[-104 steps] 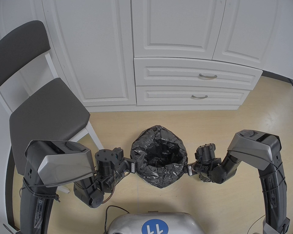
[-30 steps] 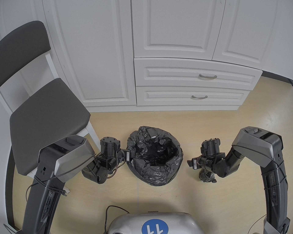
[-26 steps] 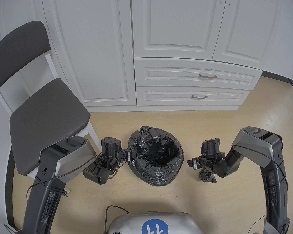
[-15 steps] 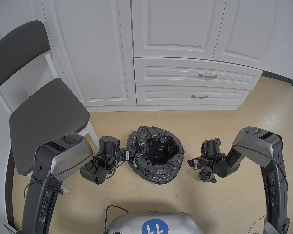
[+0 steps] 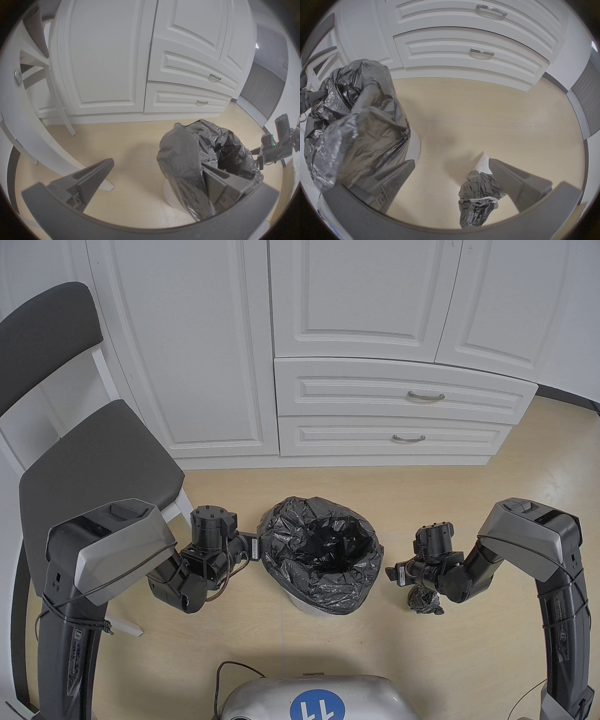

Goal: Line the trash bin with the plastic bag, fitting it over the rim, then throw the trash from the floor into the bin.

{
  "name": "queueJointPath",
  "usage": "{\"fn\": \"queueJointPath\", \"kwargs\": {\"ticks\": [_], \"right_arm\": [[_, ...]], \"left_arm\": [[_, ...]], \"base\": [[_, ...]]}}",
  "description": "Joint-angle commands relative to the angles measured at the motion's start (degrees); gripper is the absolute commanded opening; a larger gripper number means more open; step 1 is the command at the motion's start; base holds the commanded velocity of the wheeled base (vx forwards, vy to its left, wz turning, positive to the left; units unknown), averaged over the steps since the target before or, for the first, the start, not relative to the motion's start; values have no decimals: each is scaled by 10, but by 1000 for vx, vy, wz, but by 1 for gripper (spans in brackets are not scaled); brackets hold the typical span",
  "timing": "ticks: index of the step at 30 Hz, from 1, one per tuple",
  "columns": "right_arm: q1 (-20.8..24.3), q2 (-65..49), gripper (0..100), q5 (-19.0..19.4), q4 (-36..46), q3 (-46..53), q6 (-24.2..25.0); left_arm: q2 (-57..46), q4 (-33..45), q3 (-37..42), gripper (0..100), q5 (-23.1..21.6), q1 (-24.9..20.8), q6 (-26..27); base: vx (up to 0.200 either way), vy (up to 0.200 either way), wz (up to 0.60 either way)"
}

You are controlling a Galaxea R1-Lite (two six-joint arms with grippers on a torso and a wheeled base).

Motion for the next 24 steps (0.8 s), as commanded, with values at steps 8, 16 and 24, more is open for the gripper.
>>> {"fn": "queueJointPath", "kwargs": {"ticks": [8,16,24], "right_arm": [[-3,-8,100,0,1,3,-1],[-2,-11,100,-1,2,11,-4],[1,-9,100,-1,2,15,-4]], "left_arm": [[-17,-6,34,100,-1,8,-1],[-10,-42,75,100,-1,15,-2],[3,-45,92,100,-1,23,-1]], "base": [[0,0,0],[0,0,0],[0,0,0]]}}
